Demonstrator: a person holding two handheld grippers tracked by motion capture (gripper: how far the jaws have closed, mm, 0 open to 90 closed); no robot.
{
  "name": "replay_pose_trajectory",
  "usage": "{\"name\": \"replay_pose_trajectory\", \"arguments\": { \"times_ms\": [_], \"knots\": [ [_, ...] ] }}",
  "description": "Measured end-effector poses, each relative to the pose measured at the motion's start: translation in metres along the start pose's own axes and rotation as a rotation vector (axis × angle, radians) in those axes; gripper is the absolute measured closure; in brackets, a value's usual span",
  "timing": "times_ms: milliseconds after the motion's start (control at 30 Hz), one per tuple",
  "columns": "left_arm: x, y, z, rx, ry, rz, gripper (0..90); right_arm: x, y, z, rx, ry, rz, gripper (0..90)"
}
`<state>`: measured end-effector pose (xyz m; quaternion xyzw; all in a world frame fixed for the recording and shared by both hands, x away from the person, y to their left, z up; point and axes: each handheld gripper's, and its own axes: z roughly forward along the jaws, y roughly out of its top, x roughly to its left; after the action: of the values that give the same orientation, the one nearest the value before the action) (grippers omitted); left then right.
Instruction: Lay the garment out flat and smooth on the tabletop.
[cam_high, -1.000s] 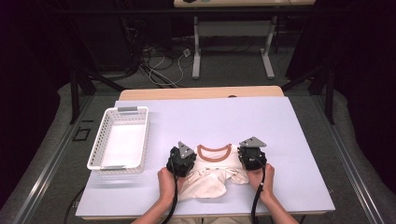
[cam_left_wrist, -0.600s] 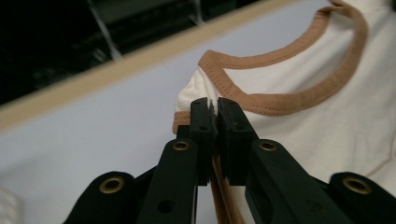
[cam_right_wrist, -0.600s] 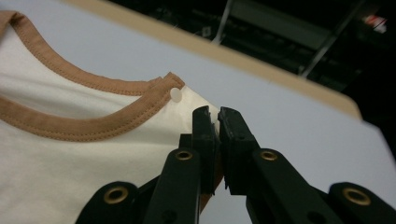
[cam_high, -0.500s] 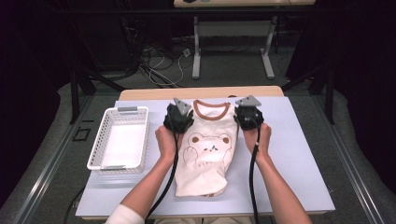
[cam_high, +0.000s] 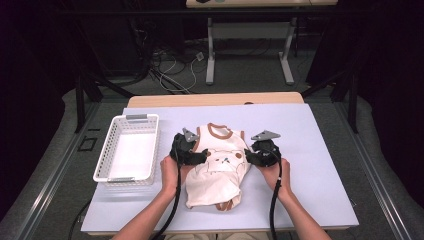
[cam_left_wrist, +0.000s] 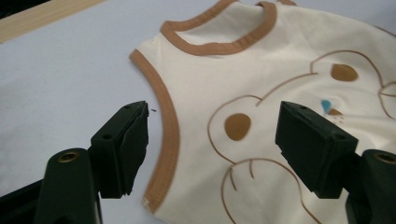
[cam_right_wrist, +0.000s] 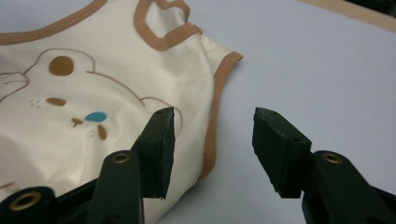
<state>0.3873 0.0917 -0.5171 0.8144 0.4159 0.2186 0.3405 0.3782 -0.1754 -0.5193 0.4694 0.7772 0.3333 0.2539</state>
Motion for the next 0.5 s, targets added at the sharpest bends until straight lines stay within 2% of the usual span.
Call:
{"name": "replay_pose_trajectory", "arguments": {
  "times_ms": [133, 300, 400, 500],
  "knots": [
    [-0.004, -0.012, -0.002, 0.024, -0.018, 0.014, 24.7, -0.001, -0.014, -0.002, -0.009, 0.036, 0.011, 51.5],
    [-0.004, -0.026, -0.003, 0.046, -0.026, 0.020, 25.9, -0.010, -0.027, 0.004, 0.017, 0.046, 0.041, 55.5],
    [-0.003, -0.033, -0.005, 0.067, -0.038, 0.014, 29.7, -0.016, -0.030, 0.006, 0.025, 0.044, 0.053, 58.0],
    [-0.002, -0.040, -0.006, 0.074, -0.037, 0.024, 38.0, -0.019, -0.031, 0.008, 0.024, 0.055, 0.068, 60.8]
  ]
}}
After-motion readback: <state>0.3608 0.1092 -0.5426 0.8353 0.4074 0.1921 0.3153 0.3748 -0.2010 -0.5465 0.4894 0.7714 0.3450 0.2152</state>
